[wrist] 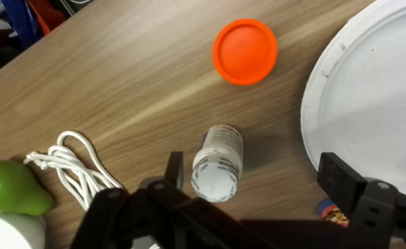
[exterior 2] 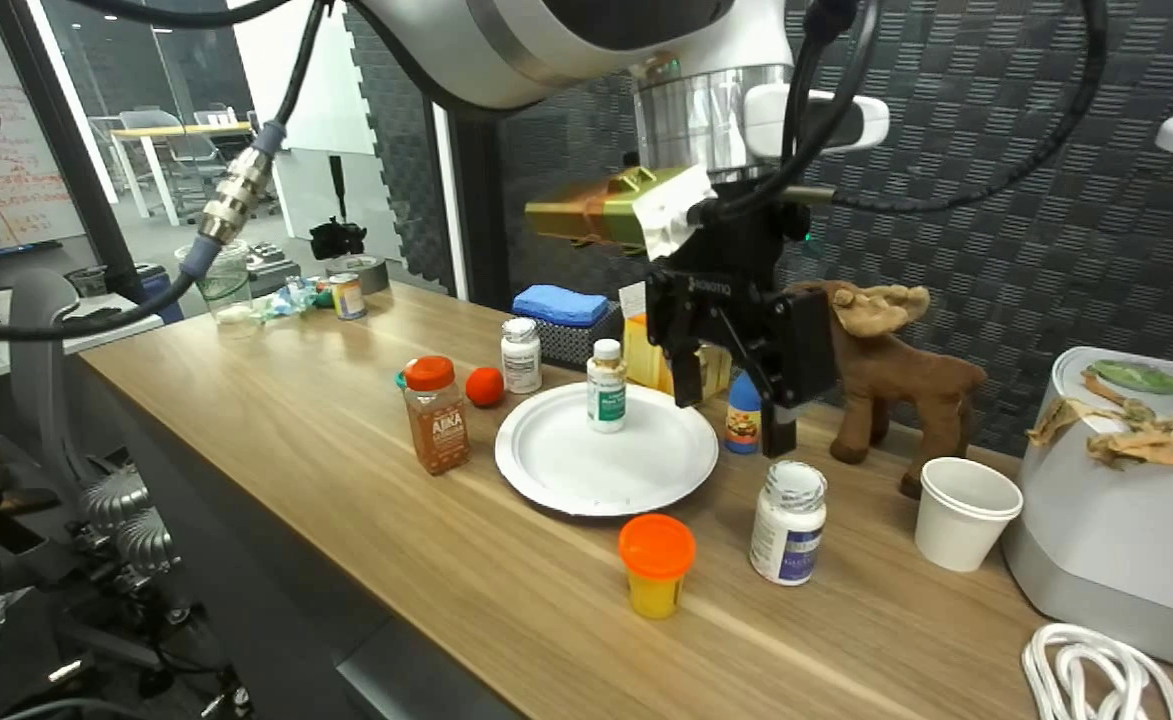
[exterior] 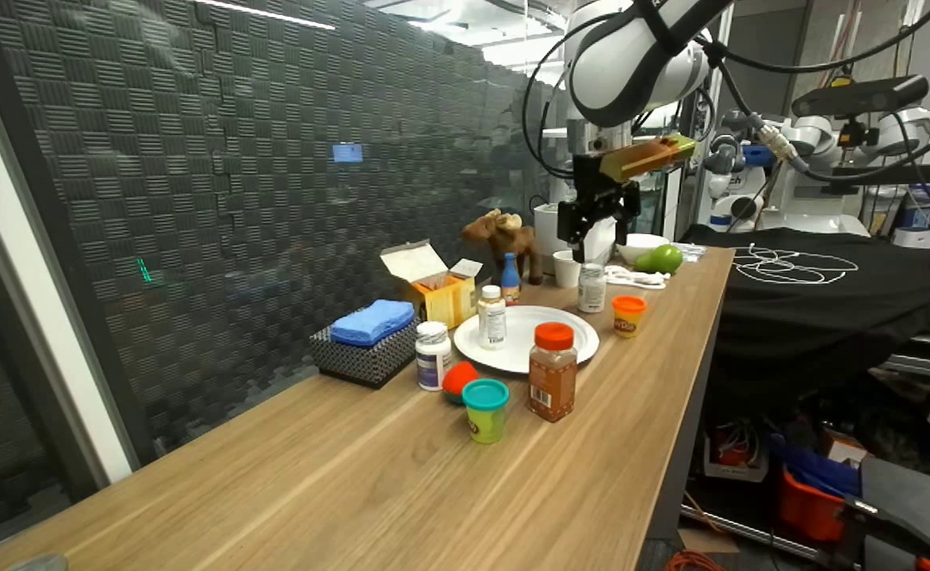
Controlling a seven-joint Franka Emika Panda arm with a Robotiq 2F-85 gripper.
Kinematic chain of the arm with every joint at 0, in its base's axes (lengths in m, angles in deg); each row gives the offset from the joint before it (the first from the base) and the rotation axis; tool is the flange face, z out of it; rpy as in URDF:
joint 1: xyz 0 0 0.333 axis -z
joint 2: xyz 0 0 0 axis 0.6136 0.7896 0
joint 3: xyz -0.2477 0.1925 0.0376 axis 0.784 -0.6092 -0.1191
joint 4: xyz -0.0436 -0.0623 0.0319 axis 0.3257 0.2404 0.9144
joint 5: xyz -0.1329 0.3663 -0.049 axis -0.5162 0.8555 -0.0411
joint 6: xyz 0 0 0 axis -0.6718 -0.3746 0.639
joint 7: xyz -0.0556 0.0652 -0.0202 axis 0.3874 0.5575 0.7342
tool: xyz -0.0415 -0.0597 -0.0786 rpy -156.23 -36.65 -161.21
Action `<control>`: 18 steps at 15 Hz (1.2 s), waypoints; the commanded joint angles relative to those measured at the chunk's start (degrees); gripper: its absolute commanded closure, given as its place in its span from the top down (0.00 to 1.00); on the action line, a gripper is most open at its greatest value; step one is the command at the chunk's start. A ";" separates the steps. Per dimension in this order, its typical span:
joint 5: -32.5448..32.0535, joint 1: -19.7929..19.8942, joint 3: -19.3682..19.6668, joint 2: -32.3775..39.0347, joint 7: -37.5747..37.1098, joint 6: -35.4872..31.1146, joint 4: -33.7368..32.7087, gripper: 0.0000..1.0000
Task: Put the bottles and orange plushie that are around the white plate on the white plate
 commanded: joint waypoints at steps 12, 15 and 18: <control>10.62 4.66 0.14 6.30 0.47 -6.95 -3.51 0.79; 10.75 4.60 0.12 6.82 0.39 -6.78 -3.96 0.58; 9.88 4.18 0.41 6.73 -0.21 -6.59 -3.93 0.35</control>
